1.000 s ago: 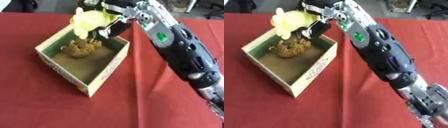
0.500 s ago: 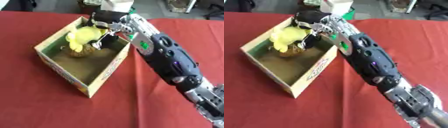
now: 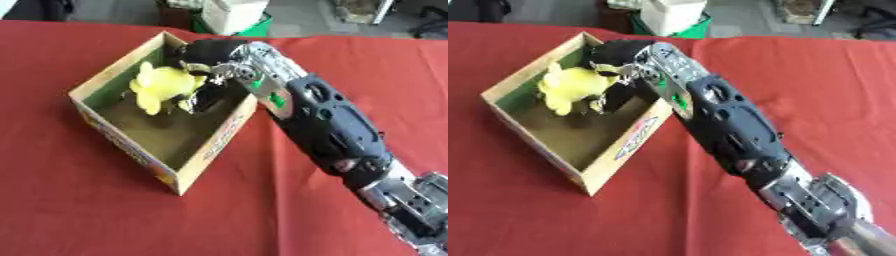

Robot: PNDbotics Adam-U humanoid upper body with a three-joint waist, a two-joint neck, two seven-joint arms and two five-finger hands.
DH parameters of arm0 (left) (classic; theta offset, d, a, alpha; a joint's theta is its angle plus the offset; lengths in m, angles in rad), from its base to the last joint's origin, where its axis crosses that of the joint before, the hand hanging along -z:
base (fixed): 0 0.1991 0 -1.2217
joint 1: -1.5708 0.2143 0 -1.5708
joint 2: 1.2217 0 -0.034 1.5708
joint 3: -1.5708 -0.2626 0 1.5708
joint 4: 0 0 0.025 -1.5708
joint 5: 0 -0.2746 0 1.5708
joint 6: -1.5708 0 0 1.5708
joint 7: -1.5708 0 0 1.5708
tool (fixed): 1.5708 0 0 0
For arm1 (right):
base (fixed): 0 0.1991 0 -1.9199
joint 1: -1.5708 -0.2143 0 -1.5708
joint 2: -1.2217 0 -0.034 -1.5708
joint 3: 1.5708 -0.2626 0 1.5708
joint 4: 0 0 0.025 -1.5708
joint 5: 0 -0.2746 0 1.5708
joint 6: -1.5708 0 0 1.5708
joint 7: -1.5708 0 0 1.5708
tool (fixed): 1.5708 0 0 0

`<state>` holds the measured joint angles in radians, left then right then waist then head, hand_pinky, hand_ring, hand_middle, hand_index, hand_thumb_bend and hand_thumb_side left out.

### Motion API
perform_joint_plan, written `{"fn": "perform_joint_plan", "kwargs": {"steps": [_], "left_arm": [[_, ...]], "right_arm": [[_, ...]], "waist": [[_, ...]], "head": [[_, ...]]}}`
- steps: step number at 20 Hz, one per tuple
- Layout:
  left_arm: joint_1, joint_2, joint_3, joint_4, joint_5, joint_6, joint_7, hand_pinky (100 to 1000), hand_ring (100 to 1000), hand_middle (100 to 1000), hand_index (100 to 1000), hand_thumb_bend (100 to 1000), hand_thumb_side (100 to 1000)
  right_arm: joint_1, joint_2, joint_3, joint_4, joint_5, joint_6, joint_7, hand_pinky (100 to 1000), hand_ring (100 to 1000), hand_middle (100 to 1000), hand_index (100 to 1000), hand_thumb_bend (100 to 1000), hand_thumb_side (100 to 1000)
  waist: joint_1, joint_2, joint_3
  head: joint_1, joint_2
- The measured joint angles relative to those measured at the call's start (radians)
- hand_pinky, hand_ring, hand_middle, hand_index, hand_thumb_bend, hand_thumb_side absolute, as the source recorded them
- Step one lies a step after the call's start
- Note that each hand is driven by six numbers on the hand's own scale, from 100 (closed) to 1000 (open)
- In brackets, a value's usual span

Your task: Pick up objects on the table and place them in the box.

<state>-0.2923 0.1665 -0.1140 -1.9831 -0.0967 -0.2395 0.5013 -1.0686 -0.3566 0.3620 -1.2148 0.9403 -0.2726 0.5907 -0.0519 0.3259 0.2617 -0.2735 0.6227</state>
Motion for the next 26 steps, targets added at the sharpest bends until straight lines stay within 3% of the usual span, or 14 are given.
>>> {"fn": "perform_joint_plan", "kwargs": {"steps": [3, 7, 12, 14, 16, 20, 21, 26], "left_arm": [[0.0, 0.0, 0.0, 0.0, 0.0, 0.0, 0.0, 755, 615, 676, 762, 100, 895], [0.001, 0.0, 0.0, 0.0, 0.0, 0.001, 0.0, 755, 615, 675, 762, 100, 894], [0.003, 0.0, 0.0, 0.0, 0.0, 0.002, 0.001, 754, 615, 675, 762, 100, 893], [0.005, 0.0, 0.0, 0.0, 0.0, 0.003, 0.001, 754, 615, 675, 762, 100, 892], [0.009, 0.0, 0.001, 0.0, -0.001, 0.003, 0.003, 754, 615, 675, 762, 100, 891], [0.012, 0.0, 0.003, 0.0, -0.002, 0.006, 0.007, 754, 616, 676, 762, 100, 886], [0.012, 0.0, 0.005, 0.0, -0.002, 0.006, 0.007, 754, 616, 676, 762, 100, 888], [0.016, 0.0, 0.008, 0.0, -0.006, 0.005, 0.013, 753, 616, 676, 762, 100, 885]], "right_arm": [[-0.006, -0.007, -0.015, -0.048, -0.017, -0.002, 0.026, 770, 947, 917, 1000, 519, 633], [-0.006, -0.028, -0.038, -0.119, -0.066, 0.007, 0.067, 775, 947, 910, 1000, 521, 637], [0.0, -0.076, -0.077, -0.225, -0.151, 0.043, 0.084, 771, 934, 883, 995, 419, 711], [0.015, -0.103, -0.097, -0.281, -0.196, 0.067, 0.074, 761, 919, 854, 980, 277, 792], [0.04, -0.141, -0.118, -0.352, -0.255, 0.101, 0.052, 754, 912, 832, 961, 100, 854], [0.119, -0.229, -0.161, -0.509, -0.359, 0.2, -0.032, 739, 892, 804, 920, 100, 941], [0.144, -0.248, -0.174, -0.549, -0.383, 0.23, -0.061, 735, 889, 801, 918, 100, 917], [0.266, -0.325, -0.237, -0.719, -0.516, 0.359, -0.22, 721, 874, 795, 912, 100, 967]], "waist": [[0.0, 0.0, -0.002], [0.003, -0.004, -0.009], [0.01, -0.01, -0.02], [0.014, -0.013, -0.026], [0.019, -0.014, -0.035], [0.028, -0.019, -0.05], [0.032, -0.019, -0.052], [0.047, -0.027, -0.068]], "head": [[0.004, 0.0], [0.009, 0.0], [0.021, 0.0], [0.028, 0.001], [0.036, 0.001], [0.055, 0.009], [0.059, 0.01], [0.074, 0.019]]}}
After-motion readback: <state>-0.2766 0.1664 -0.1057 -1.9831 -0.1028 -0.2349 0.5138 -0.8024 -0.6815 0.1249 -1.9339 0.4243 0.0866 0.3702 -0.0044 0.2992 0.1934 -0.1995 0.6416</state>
